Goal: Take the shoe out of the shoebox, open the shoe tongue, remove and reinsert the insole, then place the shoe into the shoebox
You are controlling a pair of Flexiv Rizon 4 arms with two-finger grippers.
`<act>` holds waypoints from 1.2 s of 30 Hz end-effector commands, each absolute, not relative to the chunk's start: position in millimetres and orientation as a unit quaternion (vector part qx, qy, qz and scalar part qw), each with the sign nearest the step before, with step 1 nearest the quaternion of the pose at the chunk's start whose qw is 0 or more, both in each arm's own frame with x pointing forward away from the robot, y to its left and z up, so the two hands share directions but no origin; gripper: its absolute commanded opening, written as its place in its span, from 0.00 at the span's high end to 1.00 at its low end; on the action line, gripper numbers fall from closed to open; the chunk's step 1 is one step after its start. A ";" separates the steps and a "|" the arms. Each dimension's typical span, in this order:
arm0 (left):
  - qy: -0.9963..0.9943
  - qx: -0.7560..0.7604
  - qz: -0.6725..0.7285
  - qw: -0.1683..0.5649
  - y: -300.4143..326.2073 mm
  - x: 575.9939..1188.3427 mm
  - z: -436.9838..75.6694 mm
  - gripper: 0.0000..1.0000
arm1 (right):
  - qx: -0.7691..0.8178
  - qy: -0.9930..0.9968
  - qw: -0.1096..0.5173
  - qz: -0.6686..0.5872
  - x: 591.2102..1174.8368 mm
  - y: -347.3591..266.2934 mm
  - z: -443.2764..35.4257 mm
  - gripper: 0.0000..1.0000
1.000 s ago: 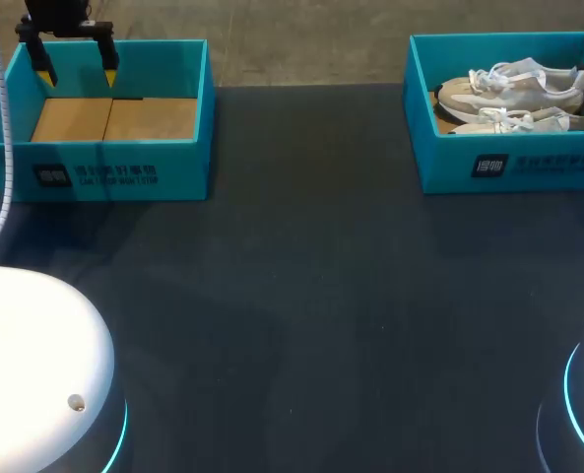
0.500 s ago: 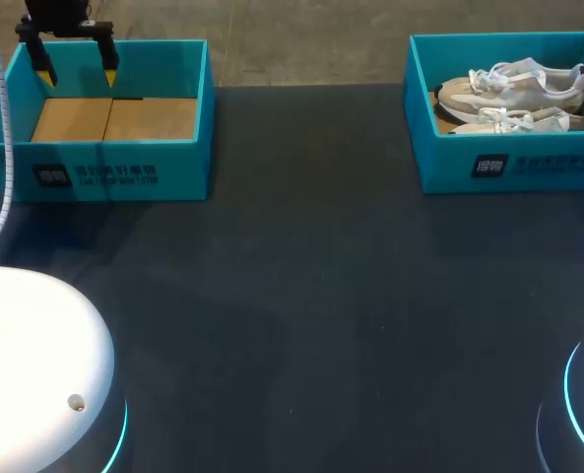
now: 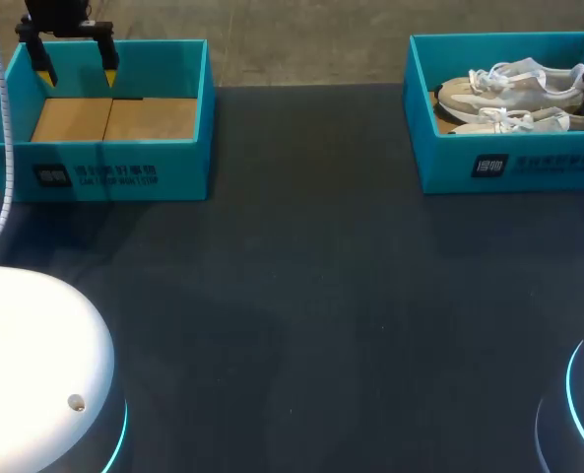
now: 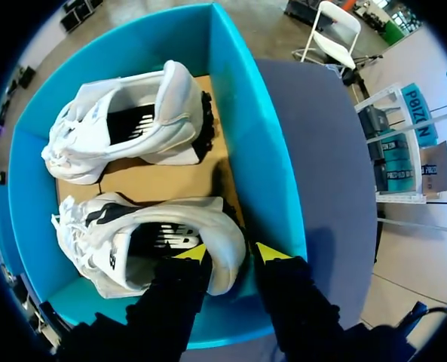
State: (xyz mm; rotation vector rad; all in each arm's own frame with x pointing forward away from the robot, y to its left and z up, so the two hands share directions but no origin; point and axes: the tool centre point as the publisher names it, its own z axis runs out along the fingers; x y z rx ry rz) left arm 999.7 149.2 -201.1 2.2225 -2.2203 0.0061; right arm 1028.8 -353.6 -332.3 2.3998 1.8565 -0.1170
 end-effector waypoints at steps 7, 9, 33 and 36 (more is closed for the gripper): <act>-0.707 0.707 0.001 0.000 149.4 999.6 -200.8 0.00 | 0.786 0.614 0.061 -0.040 1026.1 -349.6 -348.3 0.62; -0.707 0.707 0.001 0.000 149.4 999.6 -200.8 0.00 | 0.786 0.614 0.059 -0.041 1025.3 -349.8 -351.6 0.60; -0.707 0.707 0.001 0.000 149.4 999.6 -200.8 0.00 | 0.789 0.608 0.058 -0.067 1023.9 -350.3 -373.4 1.00; -0.707 0.707 0.001 0.000 149.4 999.6 -200.8 0.00 | 0.791 0.605 0.059 -0.073 1022.2 -350.6 -364.3 1.00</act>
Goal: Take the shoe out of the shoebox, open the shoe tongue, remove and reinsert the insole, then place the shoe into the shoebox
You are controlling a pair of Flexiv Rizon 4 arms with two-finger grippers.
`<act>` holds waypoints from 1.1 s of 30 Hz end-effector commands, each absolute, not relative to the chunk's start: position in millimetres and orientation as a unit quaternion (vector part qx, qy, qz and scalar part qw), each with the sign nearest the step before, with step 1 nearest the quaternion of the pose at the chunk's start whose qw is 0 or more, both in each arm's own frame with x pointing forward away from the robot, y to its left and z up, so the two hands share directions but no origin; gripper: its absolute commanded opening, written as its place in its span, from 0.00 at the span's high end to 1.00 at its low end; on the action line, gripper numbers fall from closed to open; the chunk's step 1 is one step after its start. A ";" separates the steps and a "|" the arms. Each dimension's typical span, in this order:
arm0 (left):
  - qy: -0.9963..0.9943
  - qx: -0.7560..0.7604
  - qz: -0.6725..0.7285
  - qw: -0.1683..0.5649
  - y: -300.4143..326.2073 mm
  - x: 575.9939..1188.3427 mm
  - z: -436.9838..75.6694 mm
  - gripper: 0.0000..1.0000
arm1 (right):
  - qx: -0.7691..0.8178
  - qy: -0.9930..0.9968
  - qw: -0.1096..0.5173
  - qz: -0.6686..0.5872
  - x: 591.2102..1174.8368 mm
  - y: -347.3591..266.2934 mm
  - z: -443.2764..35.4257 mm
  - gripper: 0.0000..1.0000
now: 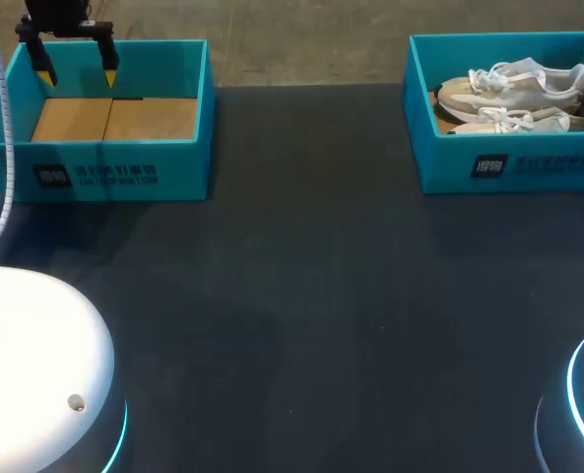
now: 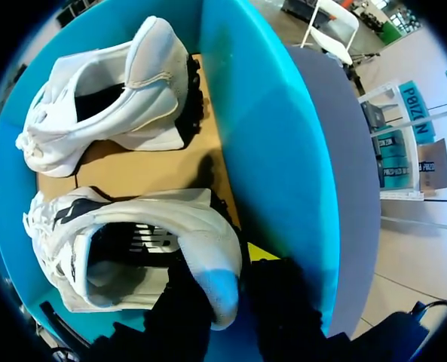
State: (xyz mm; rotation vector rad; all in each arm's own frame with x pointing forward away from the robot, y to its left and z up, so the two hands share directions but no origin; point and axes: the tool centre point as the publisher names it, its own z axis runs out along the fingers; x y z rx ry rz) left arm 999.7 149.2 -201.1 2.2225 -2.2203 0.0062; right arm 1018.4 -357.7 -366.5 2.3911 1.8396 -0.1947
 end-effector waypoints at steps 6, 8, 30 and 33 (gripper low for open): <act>-0.707 0.707 0.001 0.000 149.4 999.6 -200.8 0.00 | 0.790 0.605 0.046 -0.093 1016.7 -346.2 -335.6 1.00; -0.707 0.707 0.001 0.000 149.4 999.6 -200.8 0.00 | 0.791 0.602 0.045 -0.099 1015.4 -344.5 -323.4 1.00; -0.707 0.707 0.001 0.000 149.4 999.6 -200.8 0.00 | 0.801 0.580 0.089 -0.118 1016.2 -311.8 -191.5 1.00; -0.707 0.707 0.001 0.000 149.4 999.6 -200.8 0.00 | 0.803 0.577 0.096 -0.115 1013.2 -305.5 -179.3 1.00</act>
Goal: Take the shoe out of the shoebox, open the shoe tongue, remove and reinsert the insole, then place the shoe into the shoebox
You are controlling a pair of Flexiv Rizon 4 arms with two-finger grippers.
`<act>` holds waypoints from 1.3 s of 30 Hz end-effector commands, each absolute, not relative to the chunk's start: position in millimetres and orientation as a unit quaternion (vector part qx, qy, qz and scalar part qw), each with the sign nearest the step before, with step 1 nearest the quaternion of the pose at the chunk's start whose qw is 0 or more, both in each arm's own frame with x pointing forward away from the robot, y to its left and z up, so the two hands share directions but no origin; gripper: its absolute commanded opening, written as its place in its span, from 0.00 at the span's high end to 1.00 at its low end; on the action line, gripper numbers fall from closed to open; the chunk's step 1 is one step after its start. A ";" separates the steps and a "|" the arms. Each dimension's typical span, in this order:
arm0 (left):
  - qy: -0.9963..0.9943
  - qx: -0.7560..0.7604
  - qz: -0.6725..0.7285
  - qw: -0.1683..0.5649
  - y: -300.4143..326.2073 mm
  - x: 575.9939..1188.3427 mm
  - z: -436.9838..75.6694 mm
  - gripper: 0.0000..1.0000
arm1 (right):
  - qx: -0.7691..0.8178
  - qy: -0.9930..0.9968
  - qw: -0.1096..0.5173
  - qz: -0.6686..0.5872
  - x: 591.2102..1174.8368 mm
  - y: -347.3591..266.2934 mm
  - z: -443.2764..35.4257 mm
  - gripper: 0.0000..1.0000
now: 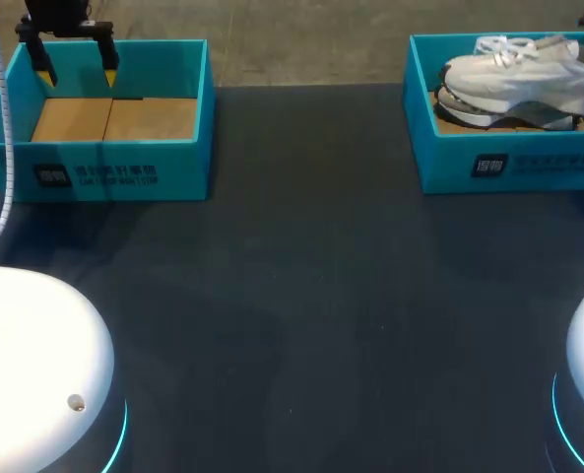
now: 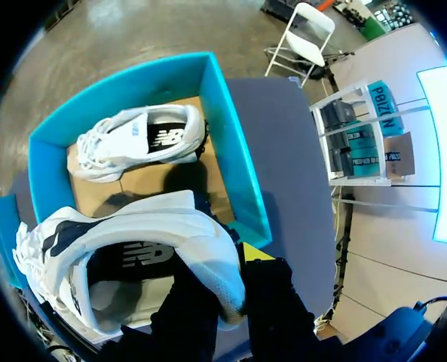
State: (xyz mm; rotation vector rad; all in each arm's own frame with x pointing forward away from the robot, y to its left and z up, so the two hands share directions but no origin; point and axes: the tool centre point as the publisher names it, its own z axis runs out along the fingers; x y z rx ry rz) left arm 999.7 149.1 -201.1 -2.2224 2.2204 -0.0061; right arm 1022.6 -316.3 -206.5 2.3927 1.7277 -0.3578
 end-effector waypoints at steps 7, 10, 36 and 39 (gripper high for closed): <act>0.707 -0.707 -0.001 0.000 149.4 999.6 -200.8 0.00 | 0.805 0.569 0.116 -0.124 1008.8 -295.8 -162.9 1.00; 0.707 -0.707 -0.001 0.000 149.4 999.6 -200.8 0.00 | 0.807 0.566 0.119 -0.123 1004.1 -288.4 -158.9 1.00; 0.707 -0.707 -0.001 0.000 149.4 999.6 -200.8 0.00 | 0.810 0.557 0.130 -0.126 913.0 -140.0 -149.6 1.00; 0.707 -0.707 -0.001 0.000 149.4 999.6 -200.8 0.00 | 0.810 0.557 0.131 -0.130 892.5 -107.4 -150.9 1.00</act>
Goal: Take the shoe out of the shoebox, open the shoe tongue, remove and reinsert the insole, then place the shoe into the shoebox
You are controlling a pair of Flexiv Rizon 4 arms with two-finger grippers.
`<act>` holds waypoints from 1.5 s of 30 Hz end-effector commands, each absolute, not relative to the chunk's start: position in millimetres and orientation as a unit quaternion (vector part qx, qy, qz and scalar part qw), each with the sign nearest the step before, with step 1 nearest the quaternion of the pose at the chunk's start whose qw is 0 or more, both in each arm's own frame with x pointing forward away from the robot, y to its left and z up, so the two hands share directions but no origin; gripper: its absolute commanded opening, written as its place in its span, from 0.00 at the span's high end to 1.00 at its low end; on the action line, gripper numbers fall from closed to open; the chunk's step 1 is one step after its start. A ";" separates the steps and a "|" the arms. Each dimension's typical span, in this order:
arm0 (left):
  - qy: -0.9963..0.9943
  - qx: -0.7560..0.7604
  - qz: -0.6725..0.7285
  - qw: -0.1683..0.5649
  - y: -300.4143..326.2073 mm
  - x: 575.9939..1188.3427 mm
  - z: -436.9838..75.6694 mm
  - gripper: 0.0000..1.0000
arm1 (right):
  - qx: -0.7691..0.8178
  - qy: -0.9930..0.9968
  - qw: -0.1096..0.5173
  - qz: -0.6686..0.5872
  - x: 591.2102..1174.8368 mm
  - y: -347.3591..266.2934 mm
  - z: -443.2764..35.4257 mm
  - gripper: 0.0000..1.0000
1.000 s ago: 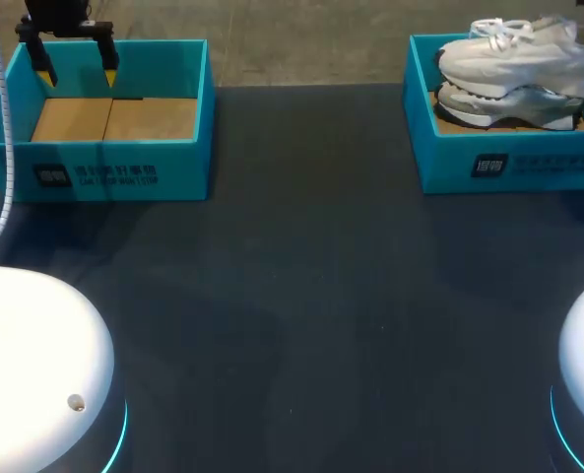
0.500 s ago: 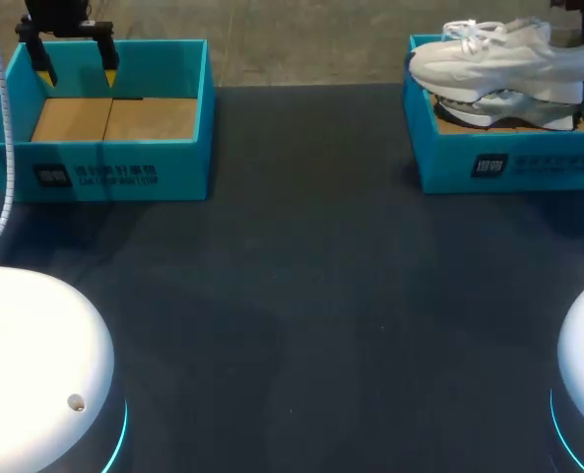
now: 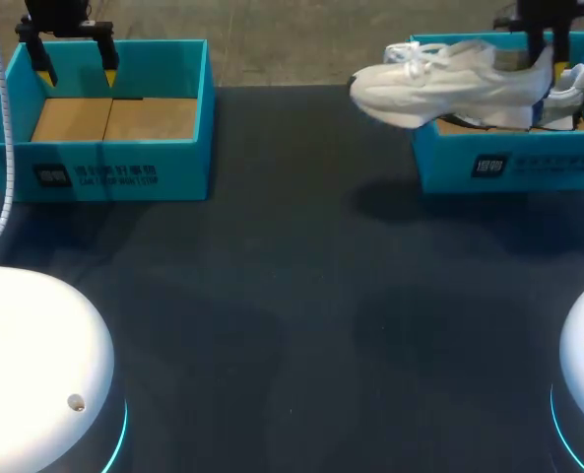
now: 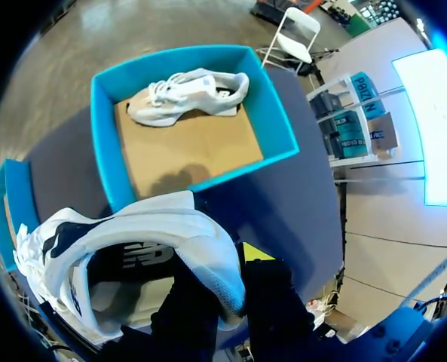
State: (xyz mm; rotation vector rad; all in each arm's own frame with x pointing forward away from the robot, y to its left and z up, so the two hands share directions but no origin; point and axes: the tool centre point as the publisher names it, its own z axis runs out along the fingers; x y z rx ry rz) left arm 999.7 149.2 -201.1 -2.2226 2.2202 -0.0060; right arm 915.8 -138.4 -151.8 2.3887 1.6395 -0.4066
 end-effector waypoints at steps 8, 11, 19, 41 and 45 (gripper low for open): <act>0.707 -0.707 -0.001 0.000 149.4 999.6 -200.8 0.00 | 0.811 0.551 0.138 -0.137 853.4 -52.8 -149.6 1.00; 0.707 -0.707 -0.001 0.000 149.4 999.6 -200.8 0.00 | 0.812 0.550 0.139 -0.136 839.6 -34.3 -148.4 1.00; 0.707 -0.707 -0.001 0.000 149.4 999.6 -200.8 0.00 | 0.809 0.557 0.141 -0.123 803.6 5.3 -150.7 1.00; 0.707 -0.707 -0.001 0.000 149.4 999.6 -200.8 0.00 | 0.801 0.573 0.106 -0.136 745.1 56.1 -170.8 1.00; 0.707 -0.707 -0.001 0.000 149.4 999.6 -200.8 0.00 | 0.801 0.573 0.106 -0.136 745.1 56.1 -170.8 1.00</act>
